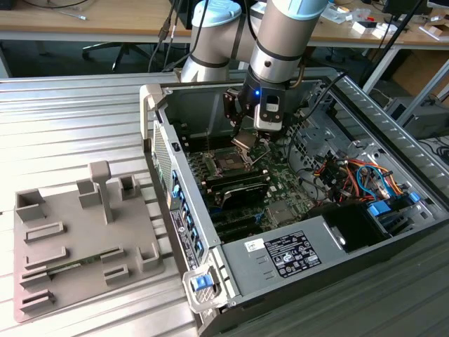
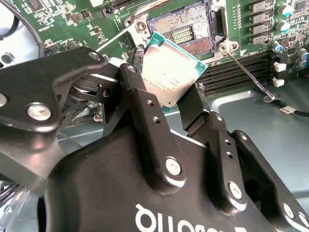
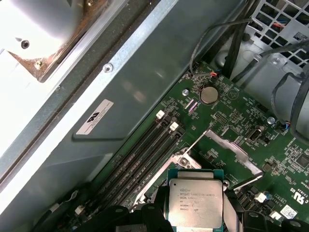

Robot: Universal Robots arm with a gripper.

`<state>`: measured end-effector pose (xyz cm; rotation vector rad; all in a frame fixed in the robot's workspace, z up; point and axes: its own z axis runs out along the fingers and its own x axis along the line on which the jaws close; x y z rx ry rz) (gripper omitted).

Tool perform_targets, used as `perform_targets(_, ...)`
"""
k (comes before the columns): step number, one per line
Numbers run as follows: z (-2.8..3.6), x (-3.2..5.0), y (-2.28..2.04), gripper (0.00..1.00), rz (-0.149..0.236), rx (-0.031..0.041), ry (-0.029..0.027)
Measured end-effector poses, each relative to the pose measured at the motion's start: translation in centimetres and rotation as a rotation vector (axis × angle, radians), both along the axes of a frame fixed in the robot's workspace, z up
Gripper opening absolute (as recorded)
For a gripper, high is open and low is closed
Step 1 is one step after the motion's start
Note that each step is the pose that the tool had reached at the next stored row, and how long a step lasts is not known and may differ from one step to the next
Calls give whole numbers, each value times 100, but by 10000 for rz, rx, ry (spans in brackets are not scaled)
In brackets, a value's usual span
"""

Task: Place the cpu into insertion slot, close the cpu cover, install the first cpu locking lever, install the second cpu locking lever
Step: 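Place the cpu into insertion slot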

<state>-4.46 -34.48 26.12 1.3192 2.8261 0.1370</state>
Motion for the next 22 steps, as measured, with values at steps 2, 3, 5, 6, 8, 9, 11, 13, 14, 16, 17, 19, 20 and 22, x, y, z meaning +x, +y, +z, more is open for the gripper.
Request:
perform_targets(2, 0, 0, 0, 55, -21, -1, 0)
perform_targets(3, 0, 0, 0, 55, -31, -1, 0)
perform_targets(5, -1, 0, 0, 55, -60, 0, 1)
perform_targets(6, -1, 0, 0, 55, -70, -1, 0)
perform_targets(8, -1, 0, 0, 55, -93, -1, 0)
perform_targets(9, -1, 0, 0, 55, -108, 0, 0)
perform_targets(11, -2, 0, 0, 55, -127, 0, 0)
perform_targets(13, -2, 0, 0, 55, -146, 0, 0)
perform_targets(14, -2, 0, 0, 55, -155, -1, 0)
perform_targets(16, -4, 0, 0, 55, -282, 0, 0)
perform_targets(17, -5, 0, 0, 55, -356, 0, 0)
perform_targets(19, -6, 0, 0, 55, -500, -1, 0)
perform_targets(20, -6, 0, 0, 55, -518, -1, 1)
perform_targets(22, -7, 0, 0, 55, -550, 0, 0)
